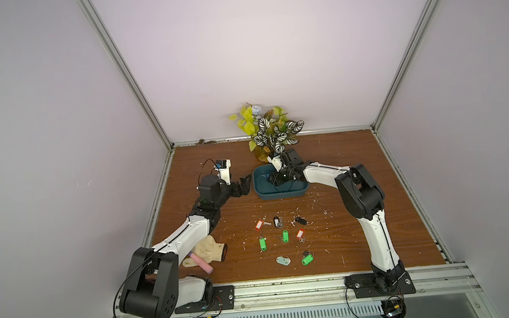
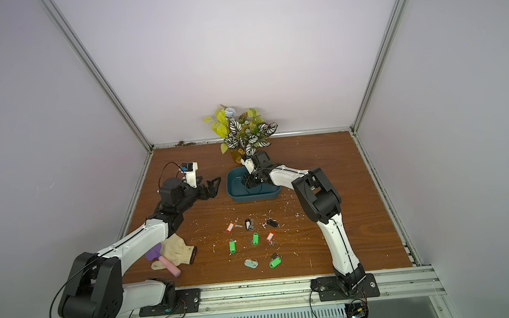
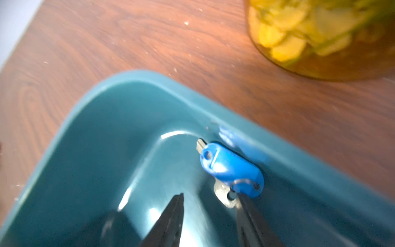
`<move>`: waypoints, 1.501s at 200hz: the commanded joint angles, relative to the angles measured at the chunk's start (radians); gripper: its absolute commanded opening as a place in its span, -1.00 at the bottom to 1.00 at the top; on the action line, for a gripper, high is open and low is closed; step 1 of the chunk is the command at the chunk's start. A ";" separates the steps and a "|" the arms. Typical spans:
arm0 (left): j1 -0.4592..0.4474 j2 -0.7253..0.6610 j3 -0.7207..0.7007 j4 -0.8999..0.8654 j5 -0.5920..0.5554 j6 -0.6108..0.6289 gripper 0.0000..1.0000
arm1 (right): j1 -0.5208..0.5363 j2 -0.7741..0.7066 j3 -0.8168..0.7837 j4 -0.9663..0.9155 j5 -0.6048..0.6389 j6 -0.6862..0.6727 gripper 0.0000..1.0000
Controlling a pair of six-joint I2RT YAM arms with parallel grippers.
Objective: Take the keys out of the storage box
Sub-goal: Pick up the key from the storage box.
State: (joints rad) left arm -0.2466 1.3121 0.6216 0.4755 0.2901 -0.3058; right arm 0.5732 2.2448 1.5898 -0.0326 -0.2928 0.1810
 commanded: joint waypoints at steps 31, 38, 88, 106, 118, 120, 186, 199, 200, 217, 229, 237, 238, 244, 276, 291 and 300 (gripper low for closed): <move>0.017 0.010 0.008 0.024 -0.016 0.021 0.98 | -0.004 -0.096 -0.046 0.098 -0.057 -0.017 -0.08; 0.017 0.011 0.009 0.024 -0.014 0.021 0.98 | -0.004 -0.115 -0.057 0.101 -0.049 -0.021 -0.07; 0.017 0.006 0.009 0.024 -0.011 0.020 0.98 | -0.004 -0.166 -0.090 0.055 0.060 -0.031 -0.07; 0.017 0.004 0.009 0.026 -0.010 0.019 0.98 | -0.004 -0.165 -0.097 0.046 0.076 -0.034 -0.08; 0.018 0.006 0.009 0.026 -0.010 0.018 0.98 | -0.004 -0.156 -0.094 0.035 0.088 -0.043 -0.07; 0.017 0.006 0.010 0.026 -0.008 0.017 0.98 | -0.004 -0.154 -0.092 0.034 0.091 -0.044 -0.06; 0.017 0.006 0.009 0.026 -0.006 0.018 0.98 | -0.004 -0.082 -0.019 0.015 0.092 -0.024 -0.07; 0.017 0.006 0.009 0.026 -0.006 0.019 0.98 | -0.003 -0.066 -0.006 0.029 0.082 -0.001 -0.07; 0.017 0.006 0.009 0.026 -0.006 0.018 0.98 | -0.004 -0.065 -0.005 0.030 0.081 0.001 -0.07; 0.017 0.006 0.009 0.024 -0.008 0.020 0.98 | 0.003 -0.040 0.007 0.042 0.089 0.019 -0.07; 0.017 0.004 0.009 0.022 -0.009 0.020 0.98 | 0.008 -0.024 0.024 0.035 0.109 0.021 -0.07; 0.017 0.004 0.009 0.022 -0.011 0.022 0.98 | 0.009 -0.015 0.032 0.031 0.123 0.020 -0.08; 0.017 0.004 0.009 0.022 -0.012 0.022 0.98 | 0.009 -0.015 0.033 0.030 0.125 0.021 -0.08; 0.017 0.004 0.009 0.020 -0.012 0.022 0.97 | 0.011 -0.008 0.038 0.028 0.134 0.021 -0.10; 0.017 0.006 0.009 0.018 -0.016 0.027 0.98 | 0.013 0.004 0.045 0.024 0.196 0.027 -0.27; 0.017 0.008 0.009 0.016 -0.017 0.027 0.98 | 0.012 0.006 0.048 0.022 0.216 0.028 -0.38; 0.018 0.007 0.009 0.016 -0.016 0.028 0.98 | 0.013 0.003 0.047 0.020 0.224 0.024 -0.47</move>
State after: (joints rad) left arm -0.2443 1.3178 0.6216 0.4751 0.2829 -0.2970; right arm 0.5812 2.2482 1.6009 -0.0116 -0.1246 0.1963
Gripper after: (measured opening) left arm 0.988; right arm 0.302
